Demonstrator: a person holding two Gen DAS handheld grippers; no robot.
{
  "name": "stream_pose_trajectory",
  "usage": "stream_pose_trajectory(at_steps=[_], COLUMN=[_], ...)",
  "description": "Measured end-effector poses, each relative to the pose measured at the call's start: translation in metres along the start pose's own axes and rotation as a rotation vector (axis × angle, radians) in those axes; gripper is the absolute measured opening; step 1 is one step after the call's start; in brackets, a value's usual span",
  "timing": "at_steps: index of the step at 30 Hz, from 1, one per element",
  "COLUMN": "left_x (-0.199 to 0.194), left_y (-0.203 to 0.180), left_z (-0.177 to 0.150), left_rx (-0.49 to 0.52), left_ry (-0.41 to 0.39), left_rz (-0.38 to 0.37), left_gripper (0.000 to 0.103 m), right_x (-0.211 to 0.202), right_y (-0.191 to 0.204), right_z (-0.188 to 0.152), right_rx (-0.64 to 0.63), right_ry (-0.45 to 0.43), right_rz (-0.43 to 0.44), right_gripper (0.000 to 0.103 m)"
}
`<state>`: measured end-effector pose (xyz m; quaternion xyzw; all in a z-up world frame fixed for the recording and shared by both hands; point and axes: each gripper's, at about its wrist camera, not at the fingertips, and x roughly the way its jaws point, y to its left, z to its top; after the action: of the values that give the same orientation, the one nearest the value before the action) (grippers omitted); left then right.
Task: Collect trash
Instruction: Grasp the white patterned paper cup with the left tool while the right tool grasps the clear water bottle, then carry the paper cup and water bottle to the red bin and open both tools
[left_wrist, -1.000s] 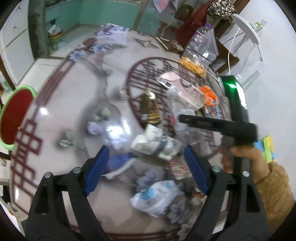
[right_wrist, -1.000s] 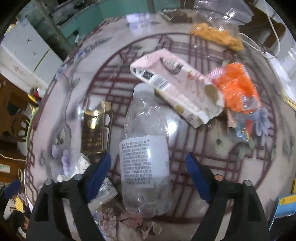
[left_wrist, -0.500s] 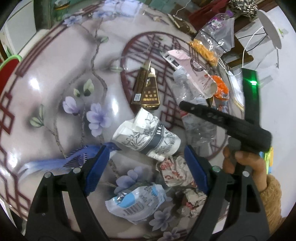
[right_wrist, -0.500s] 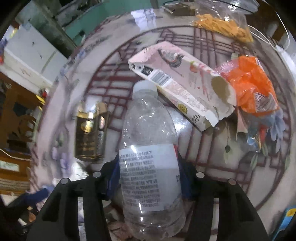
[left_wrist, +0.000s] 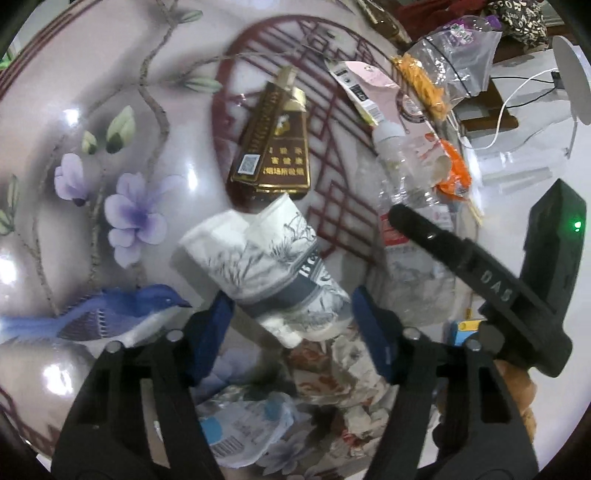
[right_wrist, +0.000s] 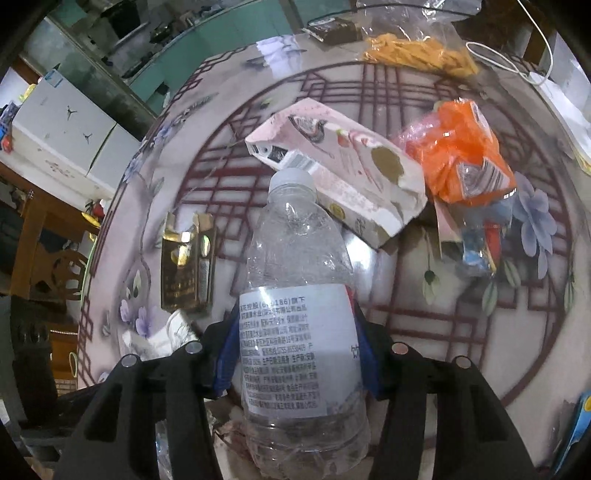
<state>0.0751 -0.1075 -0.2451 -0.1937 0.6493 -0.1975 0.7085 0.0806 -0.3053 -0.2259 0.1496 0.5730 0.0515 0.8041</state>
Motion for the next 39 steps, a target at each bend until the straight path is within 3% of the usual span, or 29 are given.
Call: stream_pose_trajectory(at_steps=[7,13,17,21,25,31,39], left_x=[-0.01,-0.023,-0.034,-0.055,-0.078,-0.104,-0.134], left_y=[0.001,0.0,-0.006,-0.016,-0.021,-0.017,-0.015], left_z=[0.002,0.005,0.007,0.008,0.005,0.0,-0.008], left_rx=[0.028,0.07,0.128,0.223,0.281,0.306,0.319], left_ry=[-0.037,-0.089,-0.134,-0.219,-0.291,-0.384,-0.452], left_rz=[0.011,0.039,0.082,0.148,0.188,0.21,0.24], left_gripper=[0.047,0.046,0.046,0.045,0.045,0.045,0.045], right_x=[0.0,0.005,0.009,0.013,0.017,0.003,-0.04], right_y=[0.002,-0.003,-0.003,0.004,0.007,0.014,0.05], right_z=[0.001,-0.002,-0.005,-0.01,-0.013,-0.01,-0.005], right_rx=[-0.001,0.006,-0.004,-0.029,-0.047,-0.053,-0.105], right_ry=[-0.005,0.007,0.029,0.039,0.046,0.012,-0.11], right_rz=[-0.004,-0.038,-0.052,-0.074,-0.099,-0.078,-0.032], right_gripper=[0.057,0.07,0.071,0.069,0.054,0.052,0.052])
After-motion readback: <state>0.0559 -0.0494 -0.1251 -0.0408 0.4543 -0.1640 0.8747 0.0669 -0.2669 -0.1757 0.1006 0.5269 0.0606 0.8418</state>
